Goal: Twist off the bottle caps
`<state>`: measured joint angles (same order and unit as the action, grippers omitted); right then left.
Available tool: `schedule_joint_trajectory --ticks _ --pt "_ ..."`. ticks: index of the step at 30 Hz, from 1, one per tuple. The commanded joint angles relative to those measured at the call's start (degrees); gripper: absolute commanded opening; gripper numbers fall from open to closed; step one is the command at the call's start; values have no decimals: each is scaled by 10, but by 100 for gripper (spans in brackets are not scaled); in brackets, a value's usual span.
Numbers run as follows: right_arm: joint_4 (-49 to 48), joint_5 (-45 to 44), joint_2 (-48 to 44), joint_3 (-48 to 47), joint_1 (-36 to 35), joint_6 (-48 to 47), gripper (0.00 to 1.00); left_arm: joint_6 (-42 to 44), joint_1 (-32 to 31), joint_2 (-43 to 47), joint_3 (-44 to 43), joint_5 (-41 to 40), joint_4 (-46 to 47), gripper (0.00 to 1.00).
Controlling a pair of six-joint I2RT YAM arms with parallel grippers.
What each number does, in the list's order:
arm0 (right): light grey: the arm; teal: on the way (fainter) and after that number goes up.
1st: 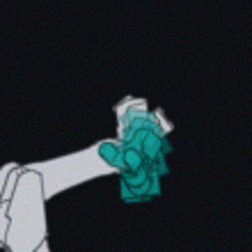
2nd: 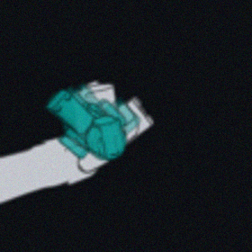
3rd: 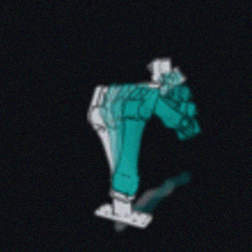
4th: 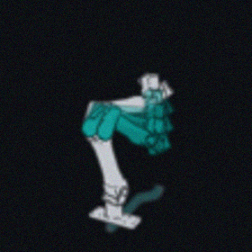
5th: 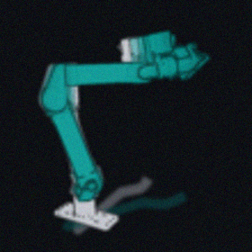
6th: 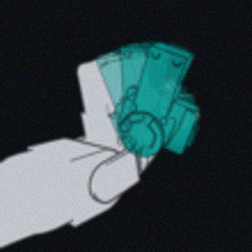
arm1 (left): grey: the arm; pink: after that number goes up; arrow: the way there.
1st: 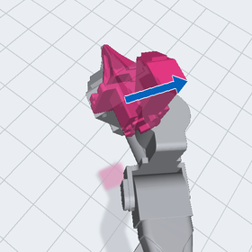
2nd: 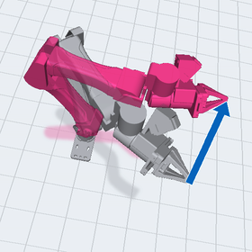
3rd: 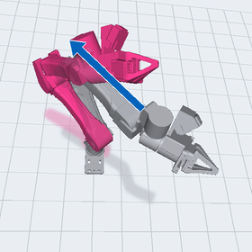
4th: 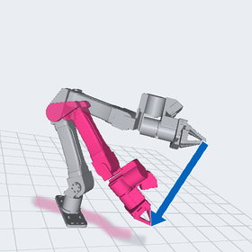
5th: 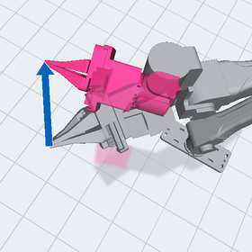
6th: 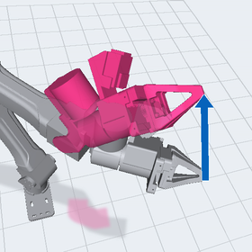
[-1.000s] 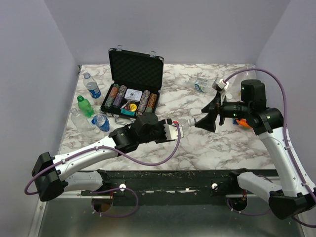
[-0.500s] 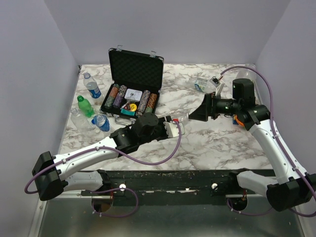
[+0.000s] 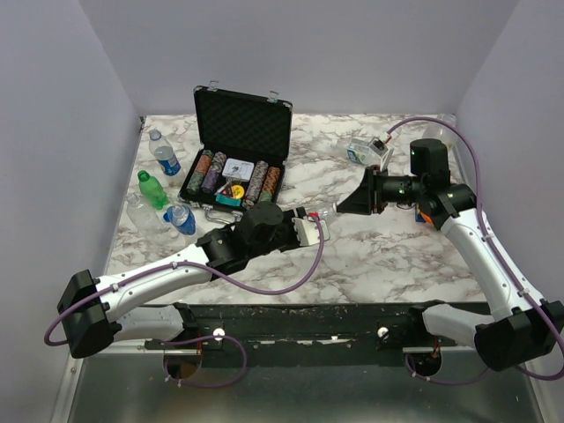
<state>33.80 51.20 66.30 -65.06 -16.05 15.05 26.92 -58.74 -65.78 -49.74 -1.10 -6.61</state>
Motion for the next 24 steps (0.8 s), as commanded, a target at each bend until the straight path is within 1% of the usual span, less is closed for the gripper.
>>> schedule_joint_trajectory --ticks 1,3,4,7,8,10,12,14,15,20,22,24 --pt "13 67 -6 -8 -3 -81 24 -1 -1 0 3 24 -5 0" --pt "42 113 -7 -27 -3 -144 21 -4 3 4 1 73 -17 0" --pt "76 151 -5 -44 -3 -230 17 -4 6 6 -3 99 -24 0" --pt "234 215 8 -106 -4 -471 16 -5 16 17 -7 208 -41 0" --pt "297 222 14 -125 -6 -559 16 -5 19 18 -9 246 -47 0" --pt "396 230 23 -161 -9 -699 16 1 26 14 -16 309 -68 0" --pt "486 222 29 -187 -10 -832 18 9 29 9 -24 348 -88 0" --pt "526 199 30 -201 -12 -901 19 13 31 2 -28 367 -101 0" --pt "536 189 32 -206 -12 -917 20 18 32 -1 -32 371 -108 0" --pt "530 152 22 -225 -12 -921 21 24 35 -8 -35 361 -119 0" --pt "481 124 19 -227 -12 -837 20 23 35 -6 -34 342 -115 0" --pt "388 69 9 -206 -12 -721 20 20 36 1 -31 312 -103 0"
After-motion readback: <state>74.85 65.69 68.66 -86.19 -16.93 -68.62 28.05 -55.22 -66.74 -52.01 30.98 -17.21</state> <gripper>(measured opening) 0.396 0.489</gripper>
